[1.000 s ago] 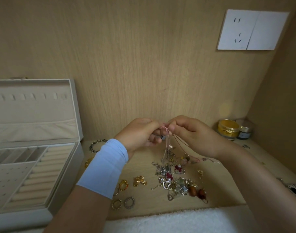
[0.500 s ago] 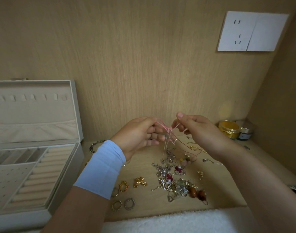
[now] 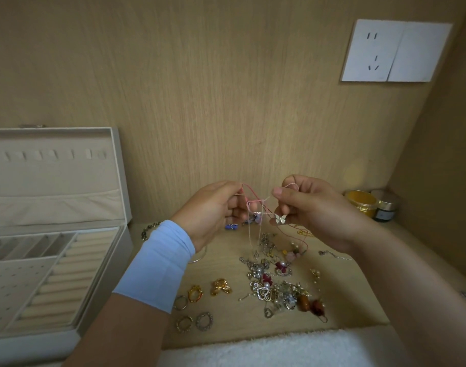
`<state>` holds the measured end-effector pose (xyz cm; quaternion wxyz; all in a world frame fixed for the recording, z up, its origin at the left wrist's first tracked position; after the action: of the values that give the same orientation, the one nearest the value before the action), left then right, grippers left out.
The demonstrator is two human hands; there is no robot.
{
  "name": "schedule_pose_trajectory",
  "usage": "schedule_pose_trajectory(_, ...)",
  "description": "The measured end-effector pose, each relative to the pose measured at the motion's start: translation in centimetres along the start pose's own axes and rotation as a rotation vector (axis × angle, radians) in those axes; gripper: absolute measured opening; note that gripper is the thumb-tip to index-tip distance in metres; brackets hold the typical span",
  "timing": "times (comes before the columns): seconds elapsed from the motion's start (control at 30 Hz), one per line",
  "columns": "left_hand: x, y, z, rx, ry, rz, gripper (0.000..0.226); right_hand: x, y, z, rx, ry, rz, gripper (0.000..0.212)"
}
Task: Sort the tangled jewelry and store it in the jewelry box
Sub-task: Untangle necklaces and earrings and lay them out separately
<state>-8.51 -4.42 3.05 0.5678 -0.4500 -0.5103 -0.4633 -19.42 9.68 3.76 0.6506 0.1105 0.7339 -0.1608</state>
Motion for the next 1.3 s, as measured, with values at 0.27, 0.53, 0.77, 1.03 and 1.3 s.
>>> schedule_pose_trajectory(0.27,-0.2,-0.3,0.7,-0.055,0.269,0.01,0.034,0.2,0.0,0.4,0.042,-0.163,-0.015,0.029)
schedule_pose_trajectory(0.53,-0.2,-0.2,0.8,-0.08,0.394,-0.064,0.028,0.2,-0.1,0.8,-0.074,-0.206,-0.049,0.027)
schedule_pose_trajectory(0.77,-0.6,-0.5,-0.2,-0.055,0.304,-0.104,0.016,-0.5,-0.1,0.1,0.087,-0.084,-0.151,0.032)
schedule_pose_trajectory(1.03,-1.1,-0.9,-0.9,0.141,0.386,-0.043,0.025,-0.9,0.3,-0.7,0.183,0.084,-0.148,0.02)
schedule_pose_trajectory(1.3,-0.6,-0.9,0.0,0.103,0.45,0.022,0.024,-0.4,0.3,-0.8,0.082,-0.016,-0.063,0.022)
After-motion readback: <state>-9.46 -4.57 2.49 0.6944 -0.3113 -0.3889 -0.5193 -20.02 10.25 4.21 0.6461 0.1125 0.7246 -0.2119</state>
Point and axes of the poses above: each hand's wrist, its own y-axis away from the middle knuckle, its own z-axis out of the palm, x = y × z, the point moved 3 cm from there along -y, towards the middle knuckle, and after that the axes turned 13 degrees about -x, right-handed, at the moved point
